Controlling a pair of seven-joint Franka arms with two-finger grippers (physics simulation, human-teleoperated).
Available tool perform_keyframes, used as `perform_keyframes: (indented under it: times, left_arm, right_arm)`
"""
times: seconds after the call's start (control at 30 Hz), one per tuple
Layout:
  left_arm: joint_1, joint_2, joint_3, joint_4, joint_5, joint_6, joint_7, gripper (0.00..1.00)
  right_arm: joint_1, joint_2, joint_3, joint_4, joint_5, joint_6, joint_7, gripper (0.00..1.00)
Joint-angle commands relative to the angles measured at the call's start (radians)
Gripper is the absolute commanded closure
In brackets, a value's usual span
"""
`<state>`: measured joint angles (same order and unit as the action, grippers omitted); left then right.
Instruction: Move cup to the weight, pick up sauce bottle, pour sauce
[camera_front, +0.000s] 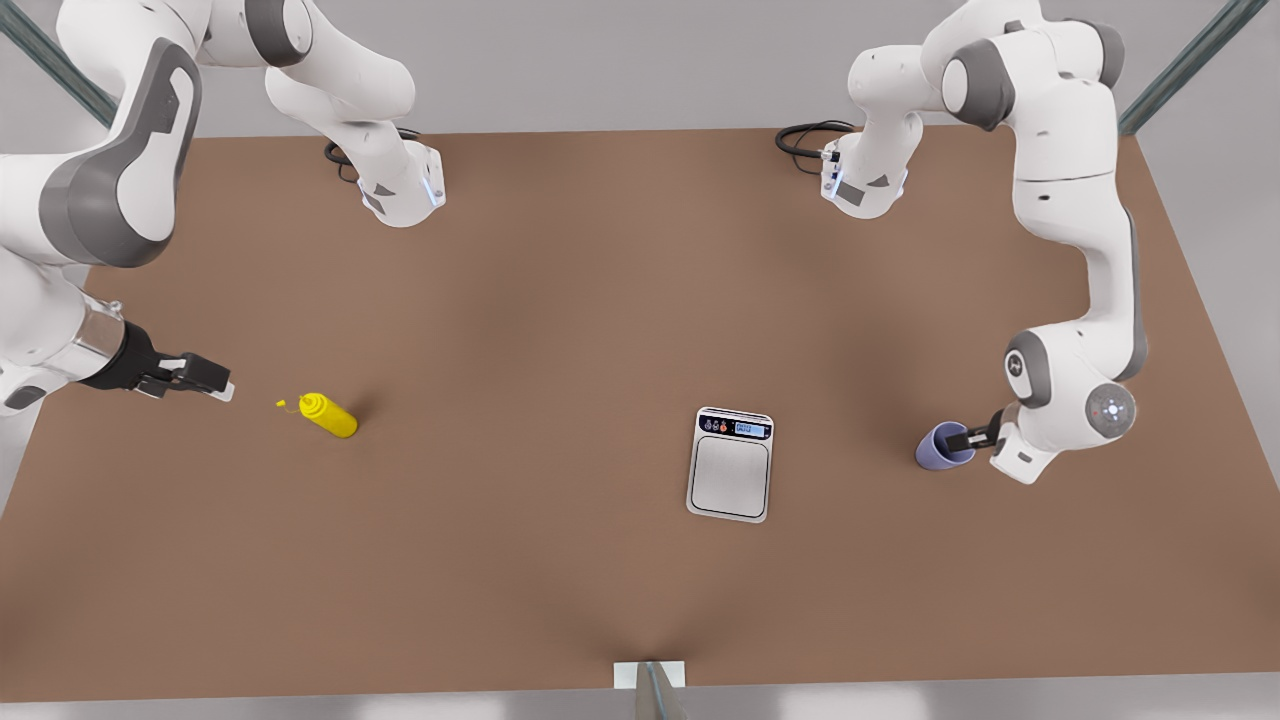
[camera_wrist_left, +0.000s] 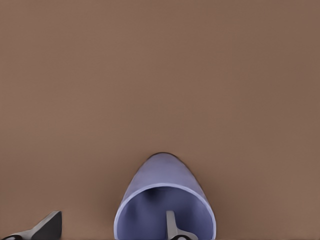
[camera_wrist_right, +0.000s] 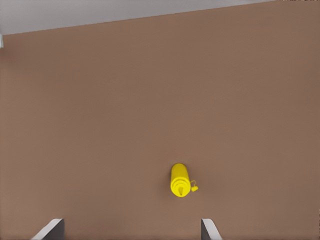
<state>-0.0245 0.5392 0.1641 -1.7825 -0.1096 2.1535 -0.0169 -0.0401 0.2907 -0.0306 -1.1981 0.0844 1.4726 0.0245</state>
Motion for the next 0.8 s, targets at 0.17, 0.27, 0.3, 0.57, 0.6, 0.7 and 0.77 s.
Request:
perform_keyframes:
  times: [0.17,0.27,0.3,0.57,0.6,0.7,0.77]
  left_arm:
    - [0.0,0.004,-0.003,0.0,-0.001,-0.003,-0.005,0.76]
    - [0.0,0.005,-0.008,-0.005,-0.001,-0.001,-0.011,0.79]
    - [0.0,0.008,-0.009,-0.008,-0.001,0.0,-0.011,0.79]
    - [-0.002,0.019,-0.011,-0.005,-0.004,0.002,-0.02,0.79]
    - [-0.002,0.019,-0.012,-0.005,-0.004,0.002,-0.023,0.79]
    - [-0.011,0.01,-0.028,0.006,-0.004,-0.014,-0.043,0.79]
    - [-0.02,-0.015,-0.049,0.009,-0.005,-0.018,-0.077,0.79]
  right_arm:
    - [0.0,-0.01,0.001,-0.015,-0.002,0.003,0.003,0.0]
    - [-0.001,-0.025,0.003,-0.038,-0.002,0.008,0.003,0.0]
    - [-0.001,-0.025,0.003,-0.038,0.0,0.009,0.003,0.0]
    - [-0.014,-0.022,0.006,-0.037,0.001,0.009,0.002,0.0]
    - [-0.014,-0.022,0.006,-0.037,0.001,0.009,0.002,0.0]
    - [-0.015,-0.019,0.006,-0.034,0.001,0.008,0.003,0.0]
    - [-0.015,-0.016,0.006,-0.029,0.003,0.002,0.009,0.0]
